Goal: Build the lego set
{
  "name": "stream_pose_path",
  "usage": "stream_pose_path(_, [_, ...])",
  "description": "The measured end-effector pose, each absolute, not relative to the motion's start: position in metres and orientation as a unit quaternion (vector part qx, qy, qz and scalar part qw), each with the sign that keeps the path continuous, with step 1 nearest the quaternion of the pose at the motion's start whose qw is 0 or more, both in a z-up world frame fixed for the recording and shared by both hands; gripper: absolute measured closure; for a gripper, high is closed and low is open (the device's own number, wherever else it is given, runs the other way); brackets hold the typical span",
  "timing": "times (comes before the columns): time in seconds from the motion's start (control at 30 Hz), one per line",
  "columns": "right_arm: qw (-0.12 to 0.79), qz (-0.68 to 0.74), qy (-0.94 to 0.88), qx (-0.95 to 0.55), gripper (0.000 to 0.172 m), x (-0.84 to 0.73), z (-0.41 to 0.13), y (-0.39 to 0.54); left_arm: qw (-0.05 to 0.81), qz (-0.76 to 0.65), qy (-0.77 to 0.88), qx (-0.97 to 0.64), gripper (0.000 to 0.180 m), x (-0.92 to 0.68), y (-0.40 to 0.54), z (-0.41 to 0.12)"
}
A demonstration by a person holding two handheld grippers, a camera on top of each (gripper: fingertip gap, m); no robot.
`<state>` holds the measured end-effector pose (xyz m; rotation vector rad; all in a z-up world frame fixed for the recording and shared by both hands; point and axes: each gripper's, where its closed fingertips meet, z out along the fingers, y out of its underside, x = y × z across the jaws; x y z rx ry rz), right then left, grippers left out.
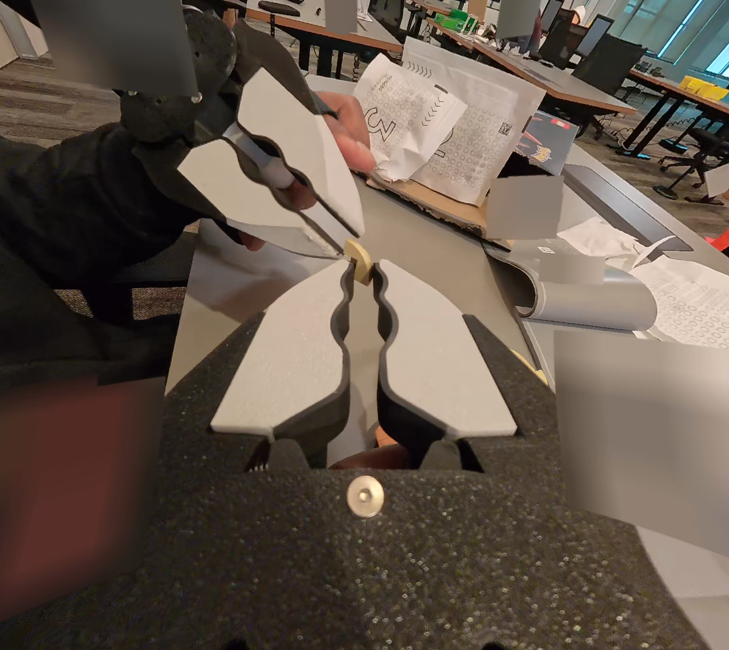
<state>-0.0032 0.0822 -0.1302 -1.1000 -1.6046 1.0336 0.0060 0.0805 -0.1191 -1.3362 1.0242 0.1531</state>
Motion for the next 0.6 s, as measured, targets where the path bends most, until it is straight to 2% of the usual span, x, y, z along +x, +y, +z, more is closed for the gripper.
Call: stream_pose_path(0.6, [0.455,0.400,-0.684,-0.407,0.161,-0.002,-0.133,0.070,0.663,0.044,0.476,-0.576,0.175,0.008,0.072,-0.121])
